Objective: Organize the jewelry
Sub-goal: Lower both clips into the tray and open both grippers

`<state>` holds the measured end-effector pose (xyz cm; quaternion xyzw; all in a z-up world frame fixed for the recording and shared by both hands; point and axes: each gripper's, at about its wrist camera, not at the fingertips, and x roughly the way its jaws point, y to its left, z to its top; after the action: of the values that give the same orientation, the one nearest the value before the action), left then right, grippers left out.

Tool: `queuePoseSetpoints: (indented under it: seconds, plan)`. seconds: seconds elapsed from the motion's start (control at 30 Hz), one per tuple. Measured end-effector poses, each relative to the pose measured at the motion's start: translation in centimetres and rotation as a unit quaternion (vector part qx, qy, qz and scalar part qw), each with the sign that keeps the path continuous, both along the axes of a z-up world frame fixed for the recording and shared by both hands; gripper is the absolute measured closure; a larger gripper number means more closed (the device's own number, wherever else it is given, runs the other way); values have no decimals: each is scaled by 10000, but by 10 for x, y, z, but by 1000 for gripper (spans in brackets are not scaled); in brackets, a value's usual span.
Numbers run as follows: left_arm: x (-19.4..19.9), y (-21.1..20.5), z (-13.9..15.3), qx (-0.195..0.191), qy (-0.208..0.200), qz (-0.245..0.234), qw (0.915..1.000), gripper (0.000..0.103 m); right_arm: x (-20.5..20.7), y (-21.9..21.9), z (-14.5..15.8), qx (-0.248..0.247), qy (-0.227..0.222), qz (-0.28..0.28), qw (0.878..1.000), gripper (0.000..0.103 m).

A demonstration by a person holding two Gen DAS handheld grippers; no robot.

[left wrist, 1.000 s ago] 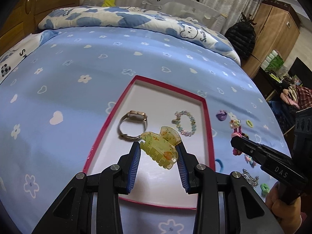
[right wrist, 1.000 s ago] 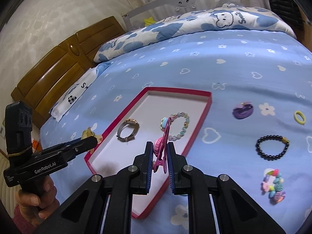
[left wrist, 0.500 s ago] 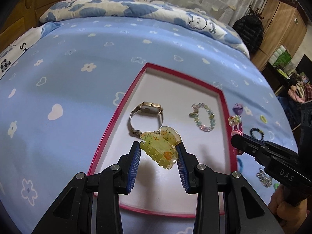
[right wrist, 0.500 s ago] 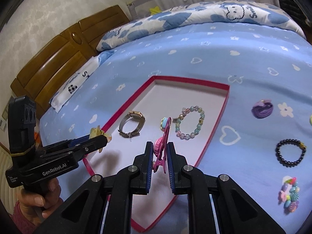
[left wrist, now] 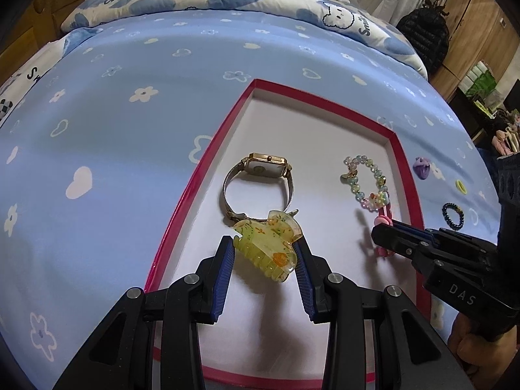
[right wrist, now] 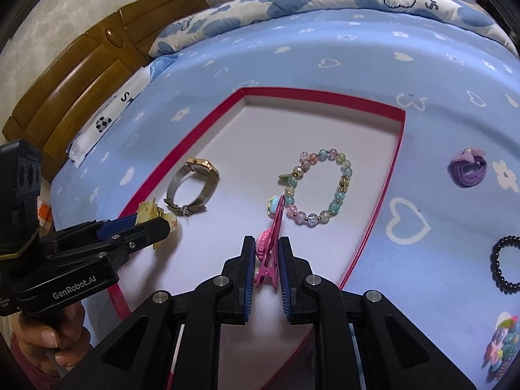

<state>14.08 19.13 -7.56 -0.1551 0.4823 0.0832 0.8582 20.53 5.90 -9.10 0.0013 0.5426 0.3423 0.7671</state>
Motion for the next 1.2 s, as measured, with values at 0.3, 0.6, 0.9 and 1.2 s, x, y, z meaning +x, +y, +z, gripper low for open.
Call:
queuePoseSetpoints:
  seconds: [0.3, 0.6, 0.9, 1.2]
  plan:
    - [7, -7, -10, 168, 103, -28, 9998, 67, 0, 5, -1, -137, -56, 132, 9998, 89]
    - [8, -9, -12, 281, 118, -56, 9995, 66, 0, 10, -2, -259, -68, 254, 9993, 89]
    - [9, -11, -11, 353, 158, -91, 9992, 65, 0, 12, -2, -267, -48, 263, 9993, 87]
    - [6, -8, -10, 309, 184, -49, 9993, 59, 0, 7, 0, -119, -13, 182, 9998, 84]
